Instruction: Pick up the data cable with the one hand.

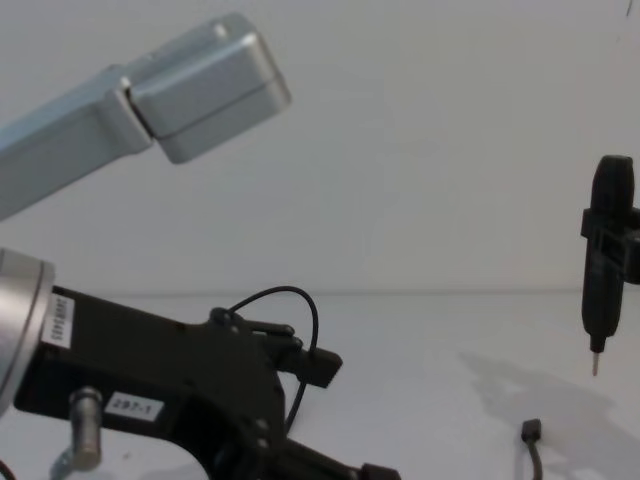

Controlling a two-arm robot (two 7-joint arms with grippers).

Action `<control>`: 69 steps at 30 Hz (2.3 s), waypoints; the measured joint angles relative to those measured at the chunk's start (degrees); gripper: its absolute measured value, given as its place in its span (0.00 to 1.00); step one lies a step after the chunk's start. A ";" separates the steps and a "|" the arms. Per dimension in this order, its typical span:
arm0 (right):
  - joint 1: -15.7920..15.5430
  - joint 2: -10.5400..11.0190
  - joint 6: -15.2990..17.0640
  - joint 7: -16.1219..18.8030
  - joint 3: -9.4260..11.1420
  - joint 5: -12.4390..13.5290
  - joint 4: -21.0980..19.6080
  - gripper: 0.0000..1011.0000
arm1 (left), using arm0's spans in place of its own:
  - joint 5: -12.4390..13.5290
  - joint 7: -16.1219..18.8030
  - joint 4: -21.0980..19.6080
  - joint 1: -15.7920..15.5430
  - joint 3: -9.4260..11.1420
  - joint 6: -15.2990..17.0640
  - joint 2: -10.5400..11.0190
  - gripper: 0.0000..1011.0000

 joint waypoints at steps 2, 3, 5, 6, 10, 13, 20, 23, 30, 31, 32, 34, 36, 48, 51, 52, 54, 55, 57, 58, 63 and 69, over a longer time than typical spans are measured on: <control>0.00 0.00 0.00 0.00 0.00 0.00 0.00 0.28 | 0.37 0.04 0.00 -0.18 0.31 0.50 -0.24 0.99; 0.00 0.00 0.00 0.00 0.00 0.00 0.00 0.28 | 0.50 0.04 0.01 -0.30 0.52 0.68 -0.41 0.99; 0.00 0.00 0.00 0.00 0.00 0.00 0.00 0.28 | 0.85 0.04 0.17 -0.56 1.00 1.20 -0.80 0.99; 0.00 0.00 0.00 0.00 0.00 0.00 0.00 0.28 | 0.96 0.05 0.24 -0.64 1.15 1.37 -0.93 0.99; 0.00 0.00 0.00 0.00 0.00 0.00 0.00 0.28 | 1.48 -0.02 0.89 -1.19 2.12 2.26 -1.75 0.99; 0.00 0.00 0.00 0.00 0.00 0.00 0.00 0.28 | 1.77 -0.08 1.41 -1.55 2.72 2.67 -2.36 0.99; 0.00 0.00 0.00 0.00 0.00 0.00 0.00 0.28 | 2.41 -0.07 2.58 -2.22 3.85 3.41 -3.62 0.99; 0.00 0.00 0.00 0.00 0.00 0.00 0.00 0.28 | 2.70 -0.04 3.13 -2.50 4.32 3.76 -4.20 0.99; 0.00 0.00 0.00 0.00 0.00 0.00 0.00 0.28 | 3.05 0.03 3.75 -2.82 4.86 4.14 -4.88 0.91; 0.00 0.00 0.00 0.00 0.00 0.00 0.00 0.28 | 3.08 0.03 3.80 -2.85 4.90 4.17 -4.93 0.90; 0.00 0.00 0.00 0.00 0.00 0.00 0.00 0.28 | 3.13 0.04 3.89 -2.91 4.97 4.21 -5.03 0.86; 0.00 0.00 0.00 0.00 0.00 0.00 0.00 0.28 | 3.18 0.05 3.97 -2.94 5.04 4.26 -5.11 0.83; 0.00 0.00 0.00 0.00 0.00 0.00 0.00 0.28 | 3.24 0.07 4.07 -2.99 5.13 4.33 -5.22 0.74; 0.00 0.00 0.00 0.00 0.00 0.00 0.00 0.28 | 3.40 0.13 4.36 -3.16 5.43 4.51 -5.57 0.39; 0.00 0.00 0.00 0.00 0.00 0.00 0.00 0.28 | 3.43 0.14 4.41 -3.18 5.47 4.54 -5.61 0.29; 0.00 0.00 0.00 0.00 0.00 0.00 0.00 0.28 | 3.43 0.14 4.43 -3.19 5.48 4.55 -5.63 0.23; 0.00 0.00 0.00 0.00 0.00 0.00 0.00 0.28 | 3.44 0.14 4.44 -3.20 5.49 4.56 -5.65 0.20; 0.00 0.00 0.00 0.00 0.00 0.00 0.00 0.28 | 3.45 0.14 4.45 -3.21 5.50 4.57 -5.66 0.15; 0.00 0.00 0.00 0.00 0.00 0.00 0.00 0.28 | 3.46 0.14 4.46 -3.22 5.51 4.58 -5.68 0.10; 0.00 0.00 0.00 0.00 0.00 0.00 0.00 0.28 | 3.47 0.14 4.47 -3.22 5.52 4.59 -5.68 0.07; 0.00 0.00 0.00 0.00 0.00 0.00 0.00 0.28 | 3.50 0.15 4.50 -3.24 5.55 4.60 -5.71 0.04; 0.00 -0.03 0.00 0.01 0.02 0.00 0.00 0.28 | 3.93 0.23 4.50 -3.25 5.59 4.51 -5.67 0.04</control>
